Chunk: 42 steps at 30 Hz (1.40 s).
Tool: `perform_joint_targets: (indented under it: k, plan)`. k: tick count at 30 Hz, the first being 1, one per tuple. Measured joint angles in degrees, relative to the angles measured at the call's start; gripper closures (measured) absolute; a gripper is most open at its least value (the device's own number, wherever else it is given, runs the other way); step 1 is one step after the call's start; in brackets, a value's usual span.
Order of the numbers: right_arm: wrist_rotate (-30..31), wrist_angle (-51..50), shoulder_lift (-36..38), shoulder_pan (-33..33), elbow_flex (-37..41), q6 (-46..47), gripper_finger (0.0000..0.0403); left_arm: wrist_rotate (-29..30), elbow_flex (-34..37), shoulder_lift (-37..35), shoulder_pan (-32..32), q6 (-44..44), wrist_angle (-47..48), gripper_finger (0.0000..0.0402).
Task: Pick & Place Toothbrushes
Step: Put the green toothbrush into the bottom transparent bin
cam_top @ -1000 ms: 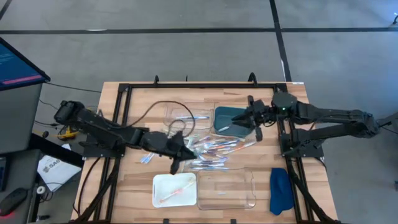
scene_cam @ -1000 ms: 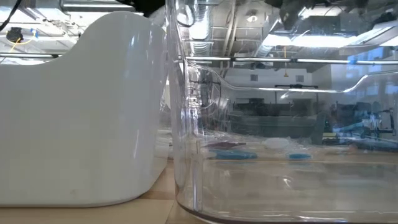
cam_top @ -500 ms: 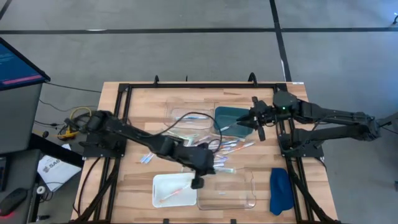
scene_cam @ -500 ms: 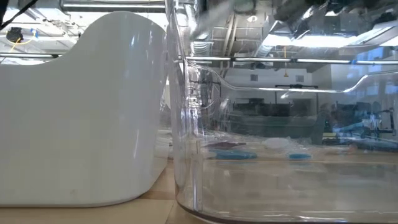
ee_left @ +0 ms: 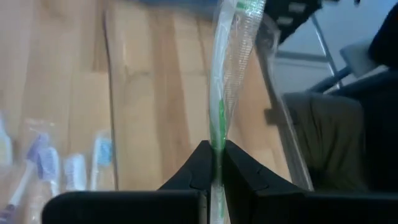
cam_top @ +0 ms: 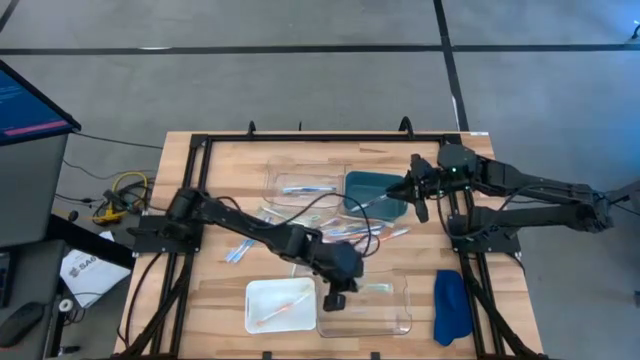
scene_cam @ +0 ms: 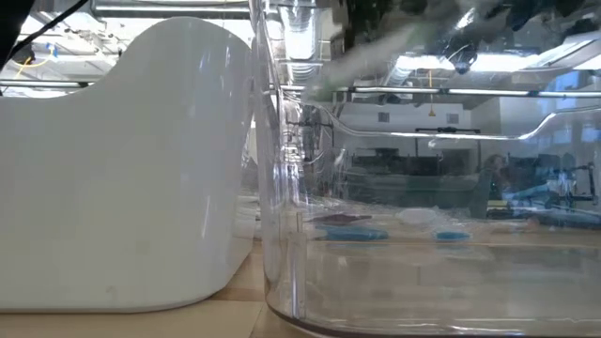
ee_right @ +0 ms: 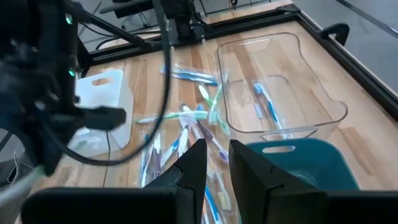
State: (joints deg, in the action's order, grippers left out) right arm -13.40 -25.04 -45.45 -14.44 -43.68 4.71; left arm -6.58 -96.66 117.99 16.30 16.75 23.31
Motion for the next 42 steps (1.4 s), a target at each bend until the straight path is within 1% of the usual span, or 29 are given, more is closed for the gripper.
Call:
perform_joint_targets:
  k: [4,9,11,14,19,25,31,33,35,42]
  plan:
    - [0.0,0.1,0.0,0.0,0.0,-0.2,0.034,1.1,-3.5,3.7,-0.1,1.4,3.0,0.0391]
    - [0.0,0.1,0.0,0.1,0.0,0.6,0.034,7.7,-11.2,9.0,0.7,1.6,12.9,0.0392]
    - [0.0,0.0,0.0,0.3,0.0,1.7,0.034,8.5,-13.9,11.1,1.1,1.7,15.4,0.0392]
    - [0.0,-0.3,0.0,1.4,0.0,2.7,0.034,9.8,-16.2,13.7,1.9,2.5,15.7,0.0392]
    - [0.0,-0.3,0.0,4.6,0.0,2.9,0.034,15.2,-17.0,15.1,2.6,4.6,16.1,0.0392]
    - [0.5,0.6,0.0,8.3,0.0,4.4,0.034,15.8,-17.0,15.1,2.1,5.3,16.8,0.0392]
    - [5.1,0.8,0.0,11.8,0.0,4.6,0.034,15.7,-16.7,15.9,2.8,6.0,16.8,0.0392]
    - [6.1,0.8,0.0,12.8,0.0,5.3,0.034,16.8,-16.4,16.5,3.3,6.1,15.6,0.0392]
    - [6.2,1.1,0.0,13.4,0.0,5.4,0.034,18.6,-16.0,16.5,3.7,6.2,16.0,0.0392]
    - [6.3,1.8,0.0,14.0,0.0,5.4,0.034,18.8,-16.0,16.5,3.9,6.4,15.6,0.0392]
